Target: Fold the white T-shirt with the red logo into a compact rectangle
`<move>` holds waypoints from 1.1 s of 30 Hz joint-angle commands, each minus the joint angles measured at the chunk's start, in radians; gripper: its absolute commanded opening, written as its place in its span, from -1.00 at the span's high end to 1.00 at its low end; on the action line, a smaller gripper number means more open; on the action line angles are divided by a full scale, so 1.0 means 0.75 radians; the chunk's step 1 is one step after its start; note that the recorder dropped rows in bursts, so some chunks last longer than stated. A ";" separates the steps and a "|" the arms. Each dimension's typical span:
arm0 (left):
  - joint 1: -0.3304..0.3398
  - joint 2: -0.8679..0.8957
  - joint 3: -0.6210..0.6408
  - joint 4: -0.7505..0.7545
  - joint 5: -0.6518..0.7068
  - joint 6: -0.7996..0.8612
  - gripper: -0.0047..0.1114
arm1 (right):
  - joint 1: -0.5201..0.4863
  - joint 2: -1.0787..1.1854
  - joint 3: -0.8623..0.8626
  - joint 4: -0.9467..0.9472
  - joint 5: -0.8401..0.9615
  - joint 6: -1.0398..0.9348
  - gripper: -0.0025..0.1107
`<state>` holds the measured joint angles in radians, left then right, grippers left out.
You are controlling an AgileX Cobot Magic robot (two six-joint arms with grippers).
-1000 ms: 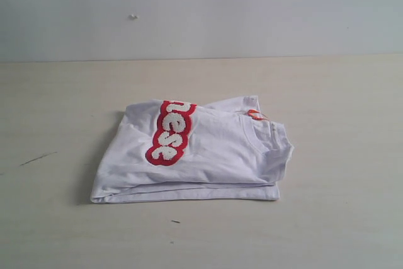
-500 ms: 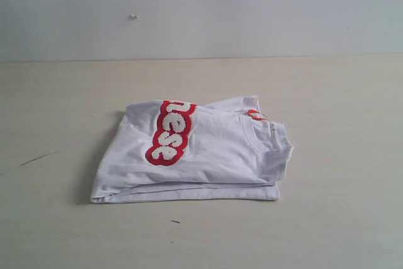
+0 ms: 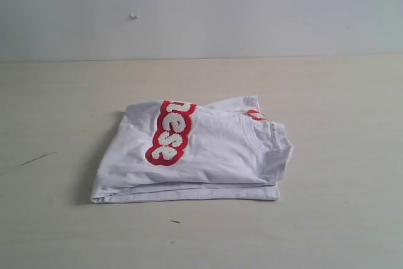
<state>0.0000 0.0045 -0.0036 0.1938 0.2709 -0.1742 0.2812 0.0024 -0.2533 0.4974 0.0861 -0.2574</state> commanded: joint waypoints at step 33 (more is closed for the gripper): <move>0.000 -0.006 0.005 -0.130 0.119 0.192 0.92 | 0.004 -0.003 0.009 -0.001 -0.003 -0.004 0.96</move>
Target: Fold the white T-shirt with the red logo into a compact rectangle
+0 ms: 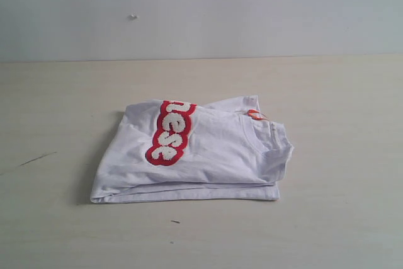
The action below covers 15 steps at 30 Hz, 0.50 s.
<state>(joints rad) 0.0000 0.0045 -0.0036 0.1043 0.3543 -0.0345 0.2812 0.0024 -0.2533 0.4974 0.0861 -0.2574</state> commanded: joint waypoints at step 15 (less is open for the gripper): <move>0.000 -0.006 0.005 -0.011 0.008 0.006 0.92 | -0.013 -0.003 0.027 -0.209 -0.048 -0.004 0.96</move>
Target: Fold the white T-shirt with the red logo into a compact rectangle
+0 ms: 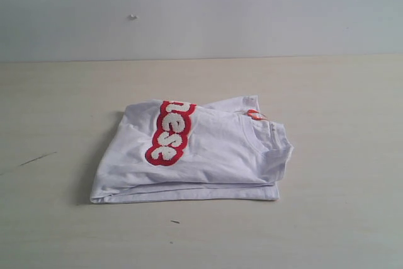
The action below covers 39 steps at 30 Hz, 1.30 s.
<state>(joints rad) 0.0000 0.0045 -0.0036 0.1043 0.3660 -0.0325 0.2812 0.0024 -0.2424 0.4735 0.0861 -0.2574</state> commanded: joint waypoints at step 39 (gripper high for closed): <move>0.000 -0.006 0.005 -0.008 -0.007 0.003 0.92 | -0.425 -0.003 0.323 -0.975 -0.192 0.380 0.96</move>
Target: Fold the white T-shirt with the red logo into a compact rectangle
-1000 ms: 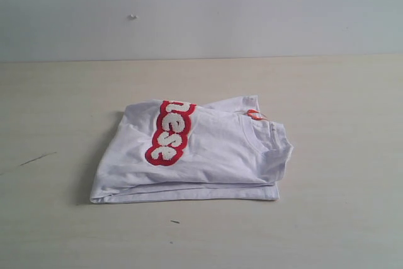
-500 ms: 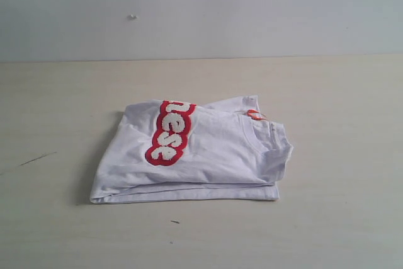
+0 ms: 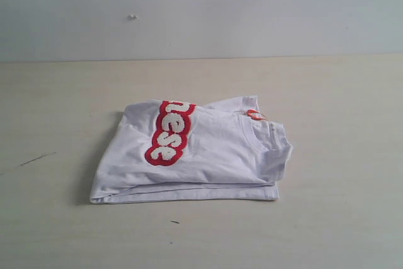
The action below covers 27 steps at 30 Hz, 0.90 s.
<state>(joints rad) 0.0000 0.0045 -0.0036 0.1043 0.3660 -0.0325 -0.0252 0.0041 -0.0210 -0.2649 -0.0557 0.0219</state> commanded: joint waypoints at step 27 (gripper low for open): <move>0.000 -0.006 0.005 -0.008 -0.007 0.003 0.92 | -0.067 -0.005 0.028 0.142 0.433 0.149 0.96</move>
<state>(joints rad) 0.0000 0.0045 -0.0036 0.1043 0.3660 -0.0325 -0.0698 0.0041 -0.0050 -0.1604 0.2692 0.1290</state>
